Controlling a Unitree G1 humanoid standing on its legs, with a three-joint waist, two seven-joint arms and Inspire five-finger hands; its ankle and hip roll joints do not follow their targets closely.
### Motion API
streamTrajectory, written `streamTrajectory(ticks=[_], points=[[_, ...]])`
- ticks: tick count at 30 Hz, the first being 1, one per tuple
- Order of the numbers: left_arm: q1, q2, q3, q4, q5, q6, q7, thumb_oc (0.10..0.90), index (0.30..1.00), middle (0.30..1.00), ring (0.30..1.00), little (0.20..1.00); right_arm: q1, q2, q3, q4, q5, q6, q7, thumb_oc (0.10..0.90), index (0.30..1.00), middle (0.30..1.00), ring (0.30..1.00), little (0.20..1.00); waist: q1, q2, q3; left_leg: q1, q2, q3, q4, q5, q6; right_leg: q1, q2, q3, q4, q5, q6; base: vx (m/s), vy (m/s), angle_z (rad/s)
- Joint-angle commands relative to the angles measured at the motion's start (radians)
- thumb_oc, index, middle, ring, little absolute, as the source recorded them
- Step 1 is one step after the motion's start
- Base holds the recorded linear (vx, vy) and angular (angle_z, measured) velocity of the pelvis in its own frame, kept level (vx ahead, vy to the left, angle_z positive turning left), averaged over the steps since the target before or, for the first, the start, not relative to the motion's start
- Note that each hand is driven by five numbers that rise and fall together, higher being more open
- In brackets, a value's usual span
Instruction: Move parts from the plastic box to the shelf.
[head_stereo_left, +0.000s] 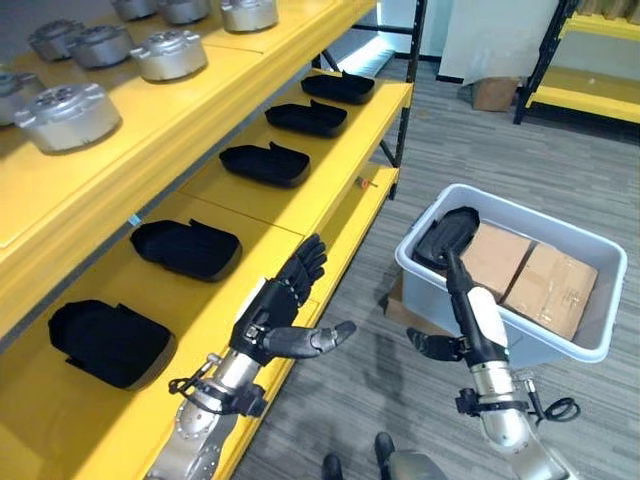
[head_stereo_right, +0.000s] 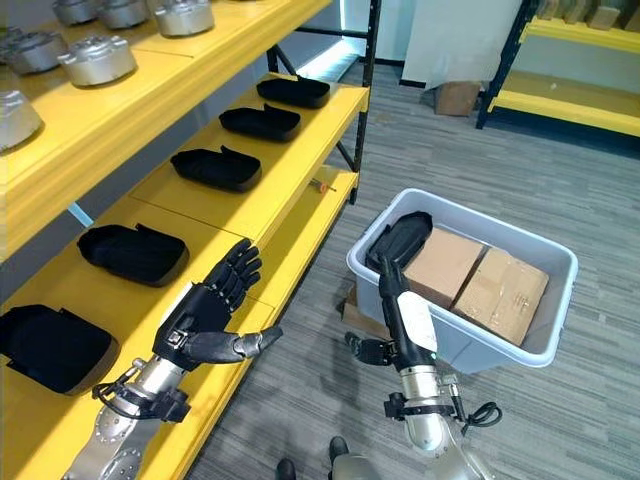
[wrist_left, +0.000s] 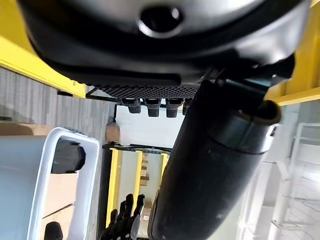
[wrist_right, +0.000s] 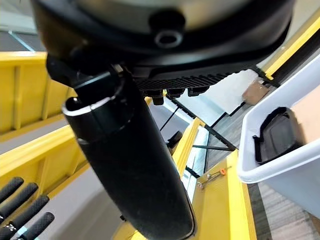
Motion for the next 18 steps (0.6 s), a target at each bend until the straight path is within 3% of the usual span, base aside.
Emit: streamTrajectory(ticks=[1, 3, 4, 5, 8, 12, 14, 18], points=[[-0.055, 0.013, 0.059, -0.065, -0.017, -0.143, -0.031, 0.900, 1.000, 1.000, 1.000, 1.000, -0.102, -0.025, -0.021, -0.081, -0.010, -0.071, -0.038, 0.900, 1.000, 1.000, 1.000, 1.000, 0.021, -0.018, -0.023, -0.052, 0.014, 0.065, 0.054, -0.055, 0.022, 0.011, -0.021, -0.144, 0.191, -0.051, 0.074, -0.08, 0.026, -0.14], [-0.061, 0.008, 0.061, -0.055, -0.020, -0.152, -0.034, 0.900, 1.000, 1.000, 1.000, 1.000, -0.117, -0.018, -0.015, -0.074, -0.021, -0.084, -0.043, 0.900, 1.000, 1.000, 1.000, 1.000, 0.033, -0.020, -0.007, -0.056, 0.023, 0.083, 0.060, -0.052, 0.026, -0.026, -0.055, -0.172, 0.264, -0.029, 0.092, -0.08, -0.005, -0.58], [-0.066, -0.001, 0.065, -0.052, -0.034, -0.147, -0.046, 0.900, 1.000, 1.000, 1.000, 1.000, -0.126, -0.010, -0.015, -0.062, -0.029, -0.097, -0.049, 0.900, 1.000, 1.000, 1.000, 1.000, 0.040, -0.024, 0.004, -0.055, 0.034, 0.095, 0.065, -0.049, 0.026, -0.036, -0.096, -0.179, 0.269, -0.006, 0.108, -0.04, -0.043, -0.69], [-0.067, -0.003, 0.066, -0.053, -0.032, -0.144, -0.046, 0.900, 1.000, 1.000, 1.000, 1.000, -0.128, -0.007, -0.015, -0.056, -0.030, -0.100, -0.052, 0.900, 1.000, 1.000, 1.000, 1.000, 0.042, -0.025, 0.007, -0.052, 0.038, 0.098, 0.066, -0.049, 0.025, -0.032, -0.106, -0.177, 0.259, 0.000, 0.112, 0.02, -0.097, -0.47], [-0.074, -0.001, 0.054, -0.038, -0.025, -0.149, -0.035, 0.900, 1.000, 1.000, 1.000, 1.000, -0.140, 0.002, -0.016, -0.048, -0.038, -0.096, -0.053, 0.900, 1.000, 1.000, 1.000, 1.000, 0.043, -0.030, 0.007, -0.034, 0.059, 0.100, 0.060, -0.048, 0.010, 0.012, -0.168, -0.153, 0.134, 0.045, 0.126, 0.06, -0.130, -0.32], [-0.071, 0.008, 0.042, -0.015, -0.048, -0.156, -0.064, 0.900, 1.000, 1.000, 1.000, 1.000, -0.162, 0.012, -0.002, -0.039, -0.047, -0.067, -0.059, 0.900, 1.000, 1.000, 1.000, 1.000, 0.042, -0.039, -0.007, 0.011, 0.094, 0.111, 0.023, -0.053, -0.024, 0.052, -0.262, -0.119, -0.106, 0.159, 0.171, 0.08, -0.235, -0.18], [-0.063, 0.017, 0.040, -0.006, -0.052, -0.163, -0.069, 0.900, 1.000, 1.000, 1.000, 1.000, -0.177, 0.016, 0.001, -0.028, -0.048, -0.061, -0.052, 0.900, 1.000, 1.000, 1.000, 1.000, 0.047, -0.044, -0.009, 0.031, 0.115, 0.130, 0.013, -0.059, -0.040, 0.053, -0.289, -0.131, -0.157, 0.203, 0.192, 0.07, -0.322, -0.01], [-0.055, 0.011, 0.049, -0.030, -0.041, -0.173, -0.037, 0.900, 1.000, 1.000, 1.000, 1.000, -0.200, 0.000, 0.012, -0.033, -0.041, -0.045, -0.015, 0.900, 1.000, 1.000, 1.000, 1.000, 0.067, -0.061, -0.020, 0.035, 0.159, 0.172, 0.025, -0.057, -0.068, 0.084, -0.288, -0.206, -0.215, 0.191, 0.203, 0.07, -0.401, -0.04]])
